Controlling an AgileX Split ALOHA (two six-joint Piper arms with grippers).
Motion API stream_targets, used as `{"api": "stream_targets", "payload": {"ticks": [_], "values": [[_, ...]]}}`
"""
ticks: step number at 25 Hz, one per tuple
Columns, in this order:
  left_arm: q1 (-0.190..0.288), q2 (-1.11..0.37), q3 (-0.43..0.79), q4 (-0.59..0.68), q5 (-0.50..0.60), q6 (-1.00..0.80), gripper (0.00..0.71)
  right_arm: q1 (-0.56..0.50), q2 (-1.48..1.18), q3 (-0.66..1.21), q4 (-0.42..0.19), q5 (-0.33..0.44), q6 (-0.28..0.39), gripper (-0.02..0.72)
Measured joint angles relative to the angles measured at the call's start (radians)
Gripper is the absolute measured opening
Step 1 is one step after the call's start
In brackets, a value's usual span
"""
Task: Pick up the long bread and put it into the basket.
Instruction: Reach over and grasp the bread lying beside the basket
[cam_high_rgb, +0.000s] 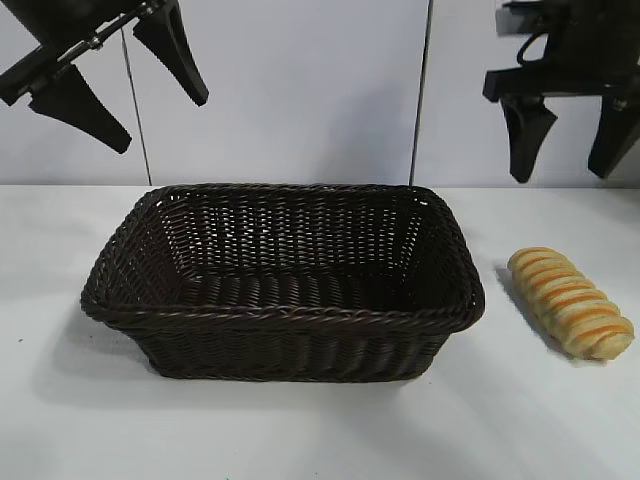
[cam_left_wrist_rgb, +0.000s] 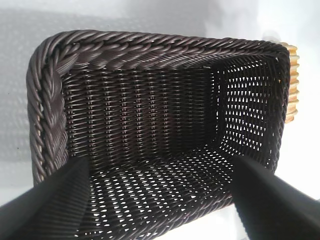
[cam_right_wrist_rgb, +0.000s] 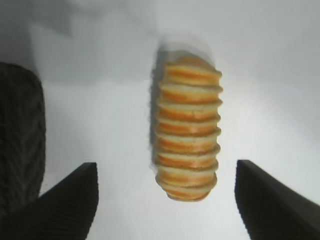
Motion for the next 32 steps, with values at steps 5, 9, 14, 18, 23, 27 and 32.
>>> {"api": "stream_targets", "payload": {"ticks": [5,9,14,18,23,27,32], "values": [[0.0,0.0,0.0,0.0,0.0,0.0,0.568,0.0,0.001,0.011,-0.008,-0.03,0.0,0.548],[0.0,0.0,0.0,0.0,0.0,0.0,0.568,-0.001,0.019,0.011,-0.022,-0.05,0.0,0.548],[0.0,0.0,0.0,0.0,-0.001,0.0,0.568,-0.021,0.06,0.014,-0.021,-0.064,0.0,0.548],[0.0,0.0,0.0,0.0,-0.001,0.0,0.568,-0.027,0.085,0.015,-0.019,-0.099,0.0,0.548],[0.0,0.0,0.0,0.0,-0.002,0.0,0.568,-0.027,0.121,0.015,-0.008,-0.112,0.0,0.548],[0.0,0.0,0.0,0.0,-0.007,0.0,0.568,-0.027,0.164,0.015,-0.007,-0.123,0.0,0.548],[0.0,0.0,0.0,0.0,-0.007,0.001,0.568,-0.027,0.204,0.015,-0.008,-0.133,0.0,0.548]]}}
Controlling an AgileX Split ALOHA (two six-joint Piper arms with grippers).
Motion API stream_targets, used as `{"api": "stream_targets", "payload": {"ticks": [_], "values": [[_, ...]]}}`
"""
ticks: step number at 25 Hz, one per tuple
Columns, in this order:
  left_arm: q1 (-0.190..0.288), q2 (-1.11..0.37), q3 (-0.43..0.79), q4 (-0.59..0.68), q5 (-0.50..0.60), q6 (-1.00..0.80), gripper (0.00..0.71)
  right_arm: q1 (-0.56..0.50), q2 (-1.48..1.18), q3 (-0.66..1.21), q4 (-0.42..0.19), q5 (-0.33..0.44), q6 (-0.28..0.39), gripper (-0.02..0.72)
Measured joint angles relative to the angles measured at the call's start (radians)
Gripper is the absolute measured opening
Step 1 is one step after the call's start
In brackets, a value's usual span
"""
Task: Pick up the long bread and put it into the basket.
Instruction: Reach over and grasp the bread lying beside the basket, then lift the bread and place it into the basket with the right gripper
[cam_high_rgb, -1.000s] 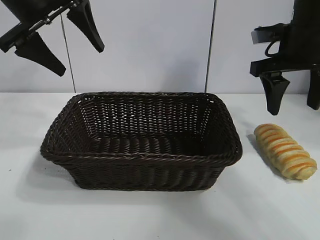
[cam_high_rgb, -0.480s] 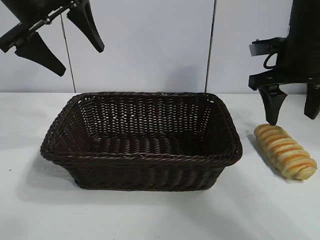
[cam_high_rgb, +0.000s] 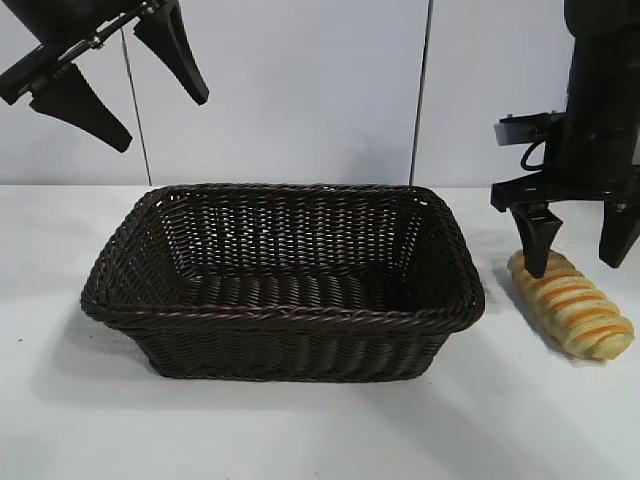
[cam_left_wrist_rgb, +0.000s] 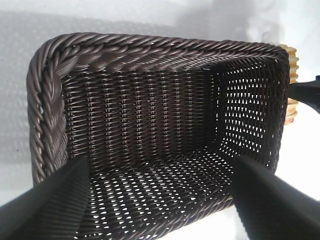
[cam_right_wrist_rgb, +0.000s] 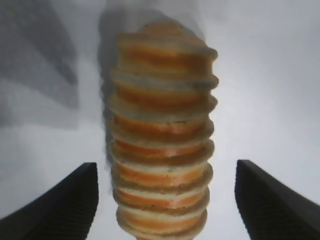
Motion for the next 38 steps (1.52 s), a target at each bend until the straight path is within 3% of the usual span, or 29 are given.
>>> {"api": "stream_targets", "payload": {"ticks": [5,10,13,38], "values": [[0.0,0.0,0.0,0.0,-0.001,0.002,0.568,0.0,0.021,0.0,0.0,-0.004,0.003,0.534],[0.0,0.0,0.0,0.0,-0.001,0.002,0.568,0.0,0.021,0.0,0.0,-0.003,0.003,0.33],[0.0,0.0,0.0,0.0,-0.001,0.002,0.568,0.0,0.021,0.0,0.0,-0.001,0.003,0.272],[0.0,0.0,0.0,0.0,-0.001,0.003,0.568,0.0,-0.34,0.0,0.036,0.109,0.002,0.252]]}}
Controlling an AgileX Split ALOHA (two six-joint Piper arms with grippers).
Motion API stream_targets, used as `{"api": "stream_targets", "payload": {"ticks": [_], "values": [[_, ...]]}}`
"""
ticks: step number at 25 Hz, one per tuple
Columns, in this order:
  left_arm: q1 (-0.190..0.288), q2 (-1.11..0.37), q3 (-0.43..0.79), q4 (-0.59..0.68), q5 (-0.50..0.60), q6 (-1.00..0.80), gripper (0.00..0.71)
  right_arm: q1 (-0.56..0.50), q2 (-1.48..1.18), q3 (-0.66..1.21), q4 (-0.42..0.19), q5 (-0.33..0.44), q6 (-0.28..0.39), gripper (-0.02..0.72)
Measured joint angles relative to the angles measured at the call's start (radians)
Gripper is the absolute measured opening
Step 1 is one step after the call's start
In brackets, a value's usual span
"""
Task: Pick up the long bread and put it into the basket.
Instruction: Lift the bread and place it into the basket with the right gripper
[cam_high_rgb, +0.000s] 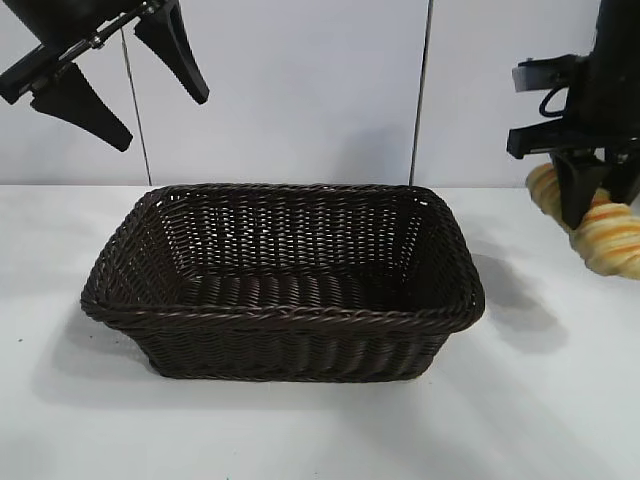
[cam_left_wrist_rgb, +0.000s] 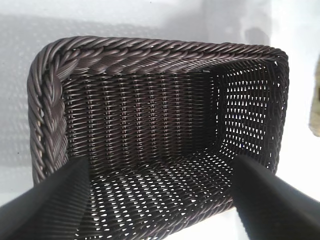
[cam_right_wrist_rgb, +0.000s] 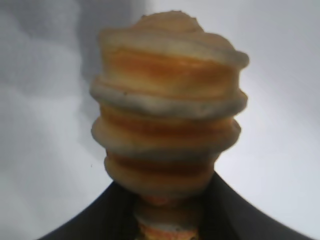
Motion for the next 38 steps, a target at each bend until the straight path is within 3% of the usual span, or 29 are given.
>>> {"api": "stream_targets", "payload": {"ticks": [8,13,26,33,38], "values": [[0.0,0.0,0.0,0.0,0.0,0.004,0.568,0.004,-0.011,0.0,0.096,0.002,-0.02,0.252],[0.0,0.0,0.0,0.0,0.0,0.006,0.568,0.077,-0.011,0.001,0.129,-0.018,-0.034,0.252],[0.0,0.0,0.0,0.0,0.0,0.01,0.568,0.344,0.042,0.001,0.204,-0.157,-0.028,0.252],[0.0,0.0,0.0,0.0,0.0,0.01,0.568,0.411,0.1,0.001,0.231,-0.296,-0.028,0.252],[0.0,0.0,0.0,0.0,0.0,0.01,0.568,0.416,0.171,0.001,0.237,-0.329,-0.028,0.252]]}}
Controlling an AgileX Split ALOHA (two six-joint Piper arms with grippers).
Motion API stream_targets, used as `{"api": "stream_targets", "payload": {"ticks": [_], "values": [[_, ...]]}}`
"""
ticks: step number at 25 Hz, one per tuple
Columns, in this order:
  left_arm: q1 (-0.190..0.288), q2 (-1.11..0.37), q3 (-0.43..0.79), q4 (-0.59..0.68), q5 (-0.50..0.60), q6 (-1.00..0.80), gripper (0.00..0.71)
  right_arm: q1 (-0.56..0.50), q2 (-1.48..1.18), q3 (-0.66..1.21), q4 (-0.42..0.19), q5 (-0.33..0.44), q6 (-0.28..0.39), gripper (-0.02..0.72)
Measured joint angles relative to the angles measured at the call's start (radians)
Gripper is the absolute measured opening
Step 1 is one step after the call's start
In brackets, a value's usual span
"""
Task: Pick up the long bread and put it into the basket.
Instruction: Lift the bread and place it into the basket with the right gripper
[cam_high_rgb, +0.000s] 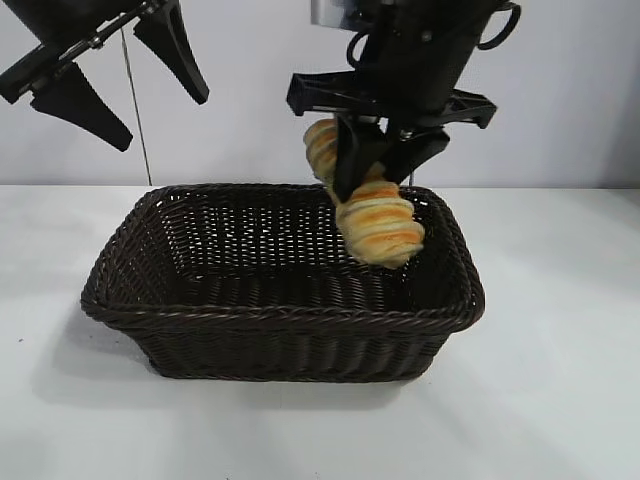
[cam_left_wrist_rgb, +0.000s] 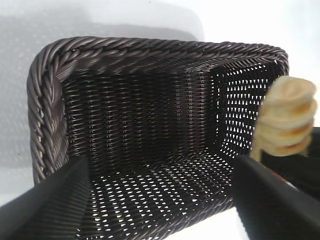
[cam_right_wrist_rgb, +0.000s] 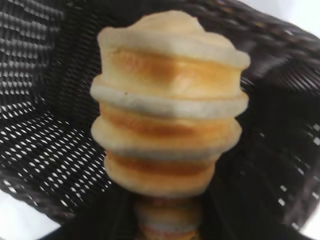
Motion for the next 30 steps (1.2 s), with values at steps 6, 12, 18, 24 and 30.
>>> {"api": "stream_targets", "payload": {"ticks": [6,12,18,24,30], "values": [[0.0,0.0,0.0,0.0,0.0,0.0,0.568,0.003,0.034,0.0,-0.001,-0.041,0.0,0.255],[0.0,0.0,0.0,0.0,0.001,0.001,0.568,0.003,0.034,0.0,-0.001,-0.044,0.0,0.359],[0.0,0.0,0.0,0.0,0.001,0.004,0.568,0.003,0.034,0.0,-0.001,-0.014,0.0,0.54],[0.0,0.0,0.0,0.0,0.001,0.005,0.568,0.003,-0.006,-0.044,-0.021,0.082,0.0,0.566],[0.0,0.0,0.0,0.0,0.001,0.005,0.568,-0.009,-0.033,-0.218,-0.035,0.226,0.0,0.569]]}}
